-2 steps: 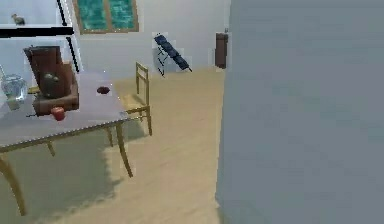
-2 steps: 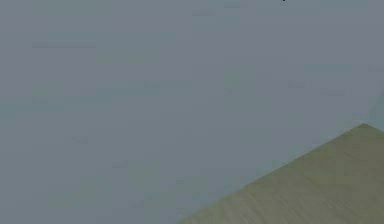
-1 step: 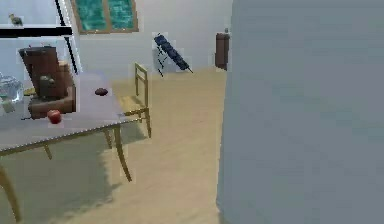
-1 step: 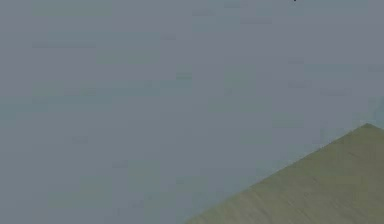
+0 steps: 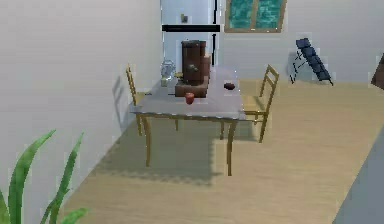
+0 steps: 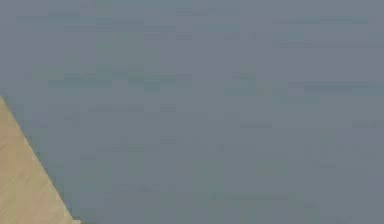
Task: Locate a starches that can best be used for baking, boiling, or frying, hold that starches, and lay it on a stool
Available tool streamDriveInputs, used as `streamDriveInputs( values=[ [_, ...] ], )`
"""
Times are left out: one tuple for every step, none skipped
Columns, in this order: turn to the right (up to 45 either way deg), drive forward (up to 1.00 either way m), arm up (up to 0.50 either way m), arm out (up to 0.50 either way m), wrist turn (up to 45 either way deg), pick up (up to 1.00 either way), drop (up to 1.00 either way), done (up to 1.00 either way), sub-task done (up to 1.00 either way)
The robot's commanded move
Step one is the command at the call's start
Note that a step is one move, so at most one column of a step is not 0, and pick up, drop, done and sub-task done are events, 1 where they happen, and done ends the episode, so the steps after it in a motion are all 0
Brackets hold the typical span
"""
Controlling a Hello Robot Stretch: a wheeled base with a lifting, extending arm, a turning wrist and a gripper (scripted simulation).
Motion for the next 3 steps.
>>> streamDriveInputs(
  values=[
    [0.0, 0.95, 0.0, 0.0, 0.0, 0.0, 0.0, 0.0, 0.0],
    [-45.0, 0.0, 0.0, 0.0, 0.0, 0.0, 0.0, 0.0, 0.0],
    [-24.0, 0.0, 0.0, 0.0, 0.0, 0.0, 0.0, 0.0, 0.0]
  ],
)
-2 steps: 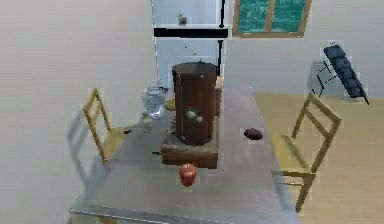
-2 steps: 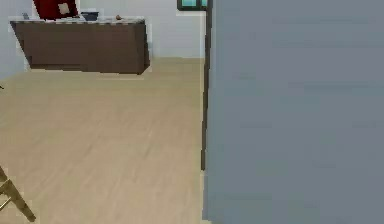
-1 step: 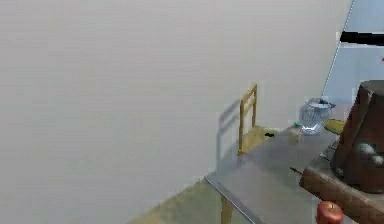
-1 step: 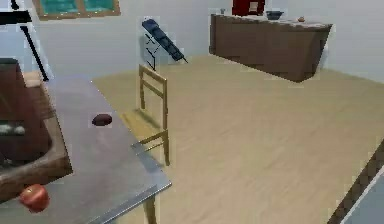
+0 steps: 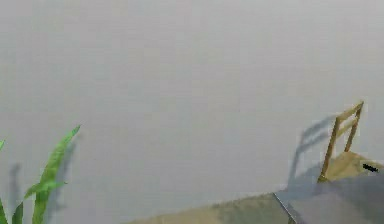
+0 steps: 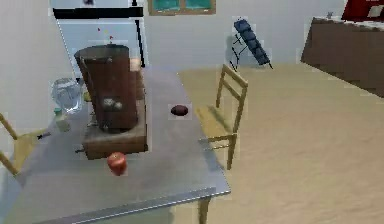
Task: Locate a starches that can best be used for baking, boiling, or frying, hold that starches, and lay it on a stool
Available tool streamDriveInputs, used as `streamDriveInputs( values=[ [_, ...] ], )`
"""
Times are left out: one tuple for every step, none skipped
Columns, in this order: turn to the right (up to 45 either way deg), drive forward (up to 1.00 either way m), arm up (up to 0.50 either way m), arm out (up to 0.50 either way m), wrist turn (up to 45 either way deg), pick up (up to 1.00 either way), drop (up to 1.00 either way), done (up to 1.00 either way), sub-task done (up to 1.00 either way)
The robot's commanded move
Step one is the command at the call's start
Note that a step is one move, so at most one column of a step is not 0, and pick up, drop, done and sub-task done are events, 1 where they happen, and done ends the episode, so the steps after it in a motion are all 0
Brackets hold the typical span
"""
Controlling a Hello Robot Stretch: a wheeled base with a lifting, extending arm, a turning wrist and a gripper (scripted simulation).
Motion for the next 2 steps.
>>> streamDriveInputs(
  values=[
    [45.0, 0.0, 0.0, 0.0, 0.0, 0.0, 0.0, 0.0, 0.0],
    [45.0, 0.0, 0.0, 0.0, 0.0, 0.0, 0.0, 0.0, 0.0]
  ],
)
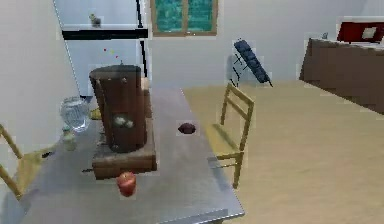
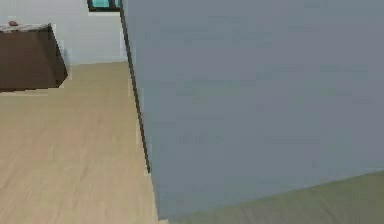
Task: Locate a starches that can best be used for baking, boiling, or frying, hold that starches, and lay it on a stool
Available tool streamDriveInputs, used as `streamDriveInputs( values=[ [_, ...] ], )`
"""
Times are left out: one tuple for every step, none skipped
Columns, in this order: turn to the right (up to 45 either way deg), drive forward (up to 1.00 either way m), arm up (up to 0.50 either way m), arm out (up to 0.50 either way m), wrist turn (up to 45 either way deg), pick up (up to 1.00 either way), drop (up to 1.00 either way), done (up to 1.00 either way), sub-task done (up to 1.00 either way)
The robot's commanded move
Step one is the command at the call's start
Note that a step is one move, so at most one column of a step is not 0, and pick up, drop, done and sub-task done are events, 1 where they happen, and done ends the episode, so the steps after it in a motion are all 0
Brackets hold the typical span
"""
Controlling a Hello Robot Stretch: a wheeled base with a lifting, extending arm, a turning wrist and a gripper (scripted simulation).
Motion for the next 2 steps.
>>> streamDriveInputs(
  values=[
    [45.0, 0.0, 0.0, 0.0, 0.0, 0.0, 0.0, 0.0, 0.0],
    [0.0, 0.55, 0.0, 0.0, 0.0, 0.0, 0.0, 0.0, 0.0]
  ],
)
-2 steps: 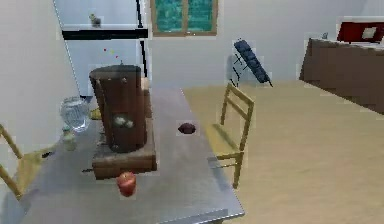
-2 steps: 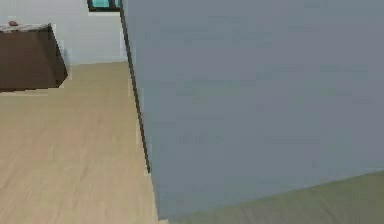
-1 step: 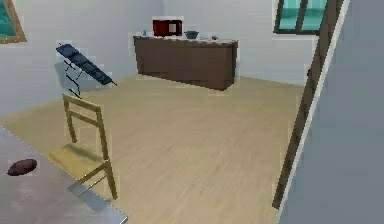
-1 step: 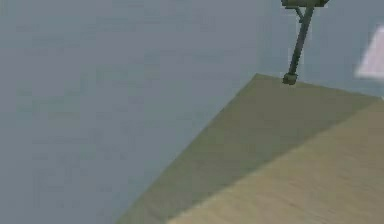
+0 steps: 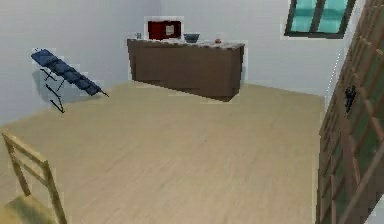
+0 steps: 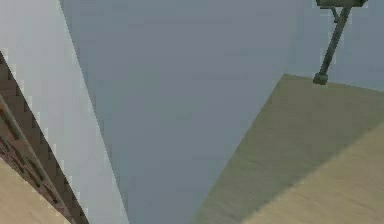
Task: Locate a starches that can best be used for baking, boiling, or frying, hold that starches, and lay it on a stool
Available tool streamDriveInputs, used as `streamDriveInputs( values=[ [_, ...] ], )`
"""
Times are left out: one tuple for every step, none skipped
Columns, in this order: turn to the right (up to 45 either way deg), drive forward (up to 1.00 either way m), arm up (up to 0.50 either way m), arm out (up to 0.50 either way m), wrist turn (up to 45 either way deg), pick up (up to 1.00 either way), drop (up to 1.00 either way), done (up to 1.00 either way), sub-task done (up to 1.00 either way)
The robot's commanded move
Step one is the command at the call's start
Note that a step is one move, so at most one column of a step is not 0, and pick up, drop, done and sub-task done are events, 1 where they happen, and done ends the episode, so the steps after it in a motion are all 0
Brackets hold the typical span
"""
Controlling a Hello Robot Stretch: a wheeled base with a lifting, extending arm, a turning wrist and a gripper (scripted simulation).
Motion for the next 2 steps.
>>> streamDriveInputs(
  values=[
    [-9.0, 0.0, 0.0, 0.0, 0.0, 0.0, 0.0, 0.0, 0.0],
    [0.0, 0.2, 0.0, 0.0, 0.0, 0.0, 0.0, 0.0, 0.0]
  ],
)
